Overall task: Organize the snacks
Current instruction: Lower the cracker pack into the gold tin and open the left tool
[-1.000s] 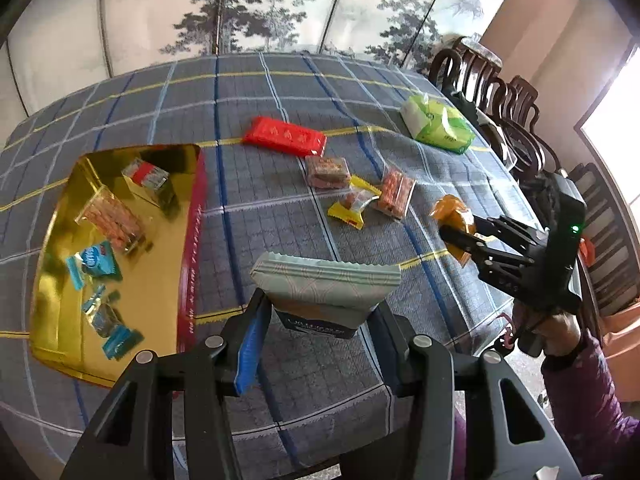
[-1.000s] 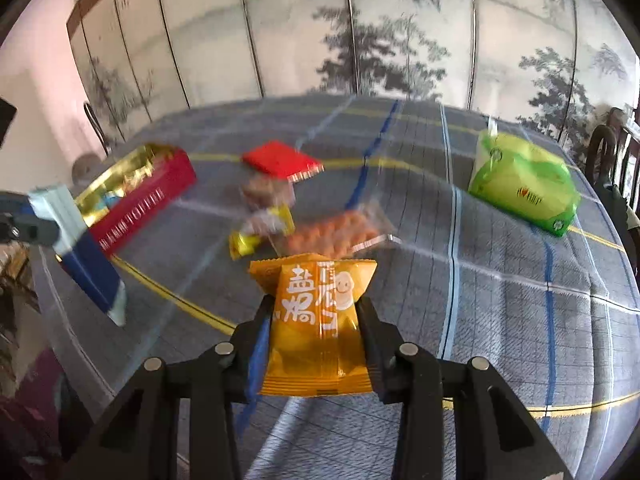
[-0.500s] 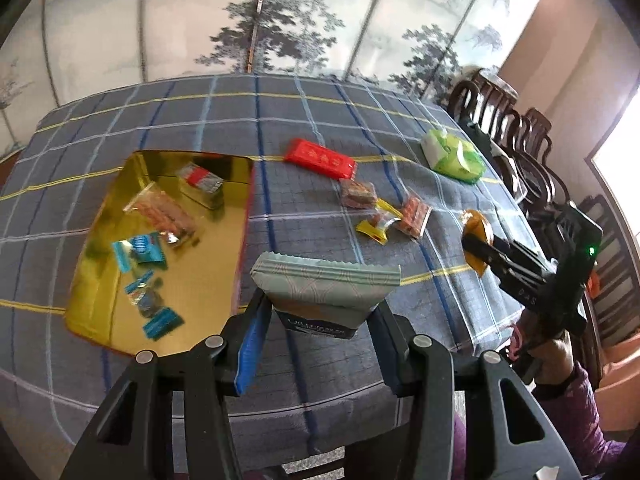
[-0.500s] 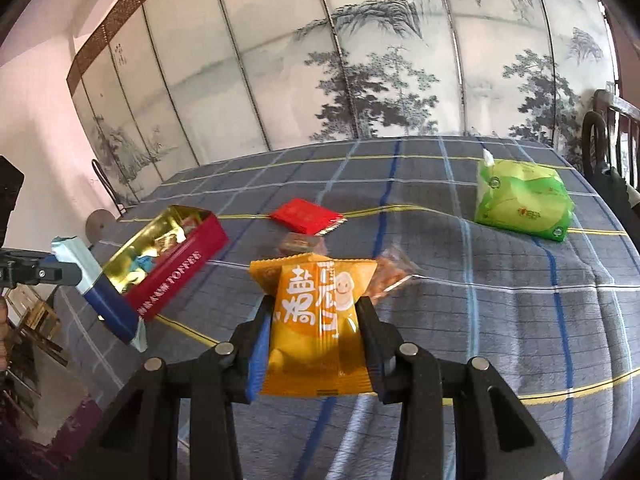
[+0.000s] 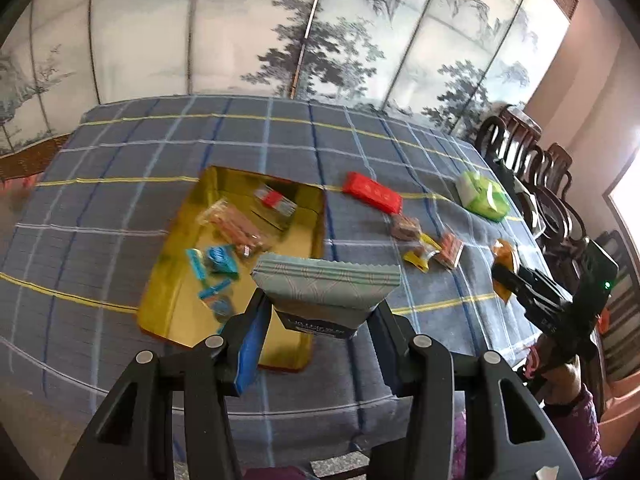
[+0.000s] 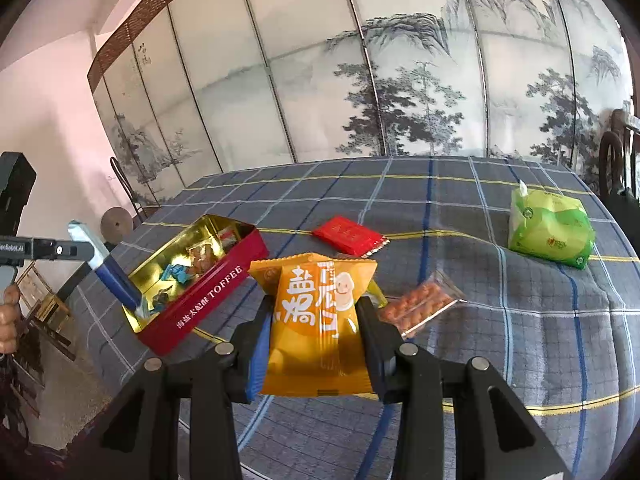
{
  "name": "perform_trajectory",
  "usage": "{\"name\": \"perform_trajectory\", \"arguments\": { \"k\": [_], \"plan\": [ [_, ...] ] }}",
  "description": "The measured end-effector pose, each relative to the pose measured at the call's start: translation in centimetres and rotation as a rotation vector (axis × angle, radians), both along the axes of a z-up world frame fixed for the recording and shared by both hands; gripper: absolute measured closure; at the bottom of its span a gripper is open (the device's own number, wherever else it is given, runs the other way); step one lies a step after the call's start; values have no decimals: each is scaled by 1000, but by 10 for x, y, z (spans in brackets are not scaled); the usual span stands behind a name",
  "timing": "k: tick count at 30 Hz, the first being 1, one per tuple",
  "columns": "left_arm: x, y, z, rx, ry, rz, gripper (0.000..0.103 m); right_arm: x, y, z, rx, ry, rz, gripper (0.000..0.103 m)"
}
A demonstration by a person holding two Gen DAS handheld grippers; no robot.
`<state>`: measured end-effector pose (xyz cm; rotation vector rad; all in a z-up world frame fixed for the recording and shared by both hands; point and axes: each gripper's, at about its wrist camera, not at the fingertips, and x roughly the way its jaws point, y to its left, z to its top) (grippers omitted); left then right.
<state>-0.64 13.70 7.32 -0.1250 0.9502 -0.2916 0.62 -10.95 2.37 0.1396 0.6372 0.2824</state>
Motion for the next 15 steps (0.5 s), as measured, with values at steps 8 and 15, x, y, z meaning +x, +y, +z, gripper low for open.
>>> {"name": "perform_trajectory", "arguments": {
  "k": [8,15],
  "plan": [
    [7,15,-10,14,30,38,58,1,10,6,-2,-6,16,63],
    [11,17,-20,27,48,44,58,3,17,7,-9,-3,23,63]
  ]
}}
